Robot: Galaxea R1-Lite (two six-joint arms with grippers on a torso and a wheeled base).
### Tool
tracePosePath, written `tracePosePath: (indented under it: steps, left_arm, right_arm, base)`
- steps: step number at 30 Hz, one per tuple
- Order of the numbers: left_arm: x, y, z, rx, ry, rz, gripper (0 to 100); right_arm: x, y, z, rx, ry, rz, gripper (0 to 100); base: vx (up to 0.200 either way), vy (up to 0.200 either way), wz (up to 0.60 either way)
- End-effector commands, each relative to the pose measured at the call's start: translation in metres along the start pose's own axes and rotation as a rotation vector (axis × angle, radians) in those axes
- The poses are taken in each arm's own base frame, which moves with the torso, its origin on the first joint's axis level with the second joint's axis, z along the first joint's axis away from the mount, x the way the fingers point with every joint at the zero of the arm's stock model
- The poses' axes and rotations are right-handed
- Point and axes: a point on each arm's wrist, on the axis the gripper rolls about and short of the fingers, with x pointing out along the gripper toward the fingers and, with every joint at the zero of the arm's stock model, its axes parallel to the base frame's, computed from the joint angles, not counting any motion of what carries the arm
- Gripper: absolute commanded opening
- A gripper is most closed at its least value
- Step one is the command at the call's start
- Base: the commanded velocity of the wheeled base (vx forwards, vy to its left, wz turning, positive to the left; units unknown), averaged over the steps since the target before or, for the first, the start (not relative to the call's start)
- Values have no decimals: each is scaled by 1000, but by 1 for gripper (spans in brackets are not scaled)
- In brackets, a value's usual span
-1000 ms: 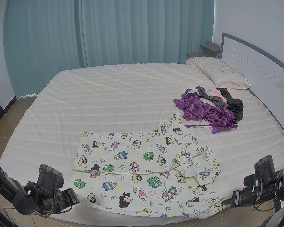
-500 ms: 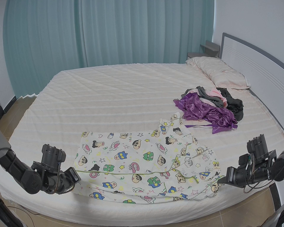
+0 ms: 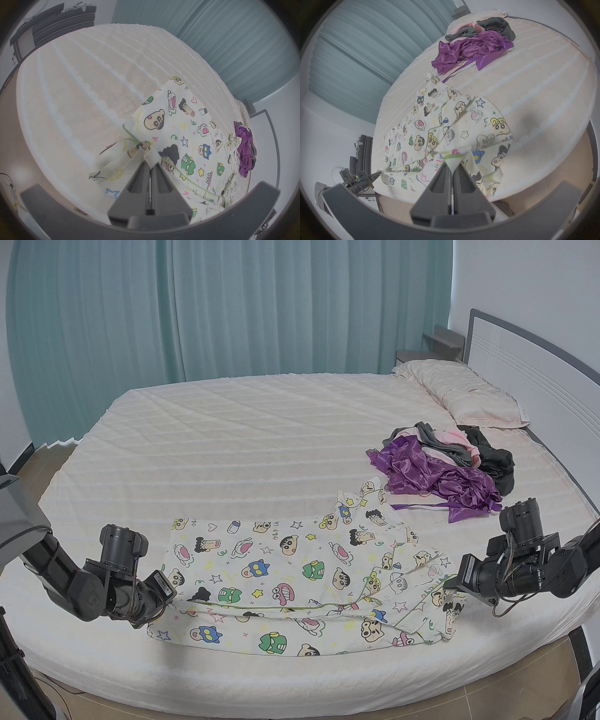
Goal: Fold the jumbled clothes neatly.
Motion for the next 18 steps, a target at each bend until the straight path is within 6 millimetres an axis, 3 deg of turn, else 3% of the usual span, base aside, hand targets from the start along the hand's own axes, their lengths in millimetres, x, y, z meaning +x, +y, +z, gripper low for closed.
tracePosePath:
  steps: [1, 18]
  left_arm:
    - [23, -5, 5, -17, 10, 18, 0]
    - [41, -14, 22, -78, -28, 6, 0]
  right_arm:
    - [26, -5, 4, 23, 18, -24, 0]
    - [54, 5, 32, 99, -33, -4, 0]
  base:
    - [0, 0, 0]
    - [0, 0, 0]
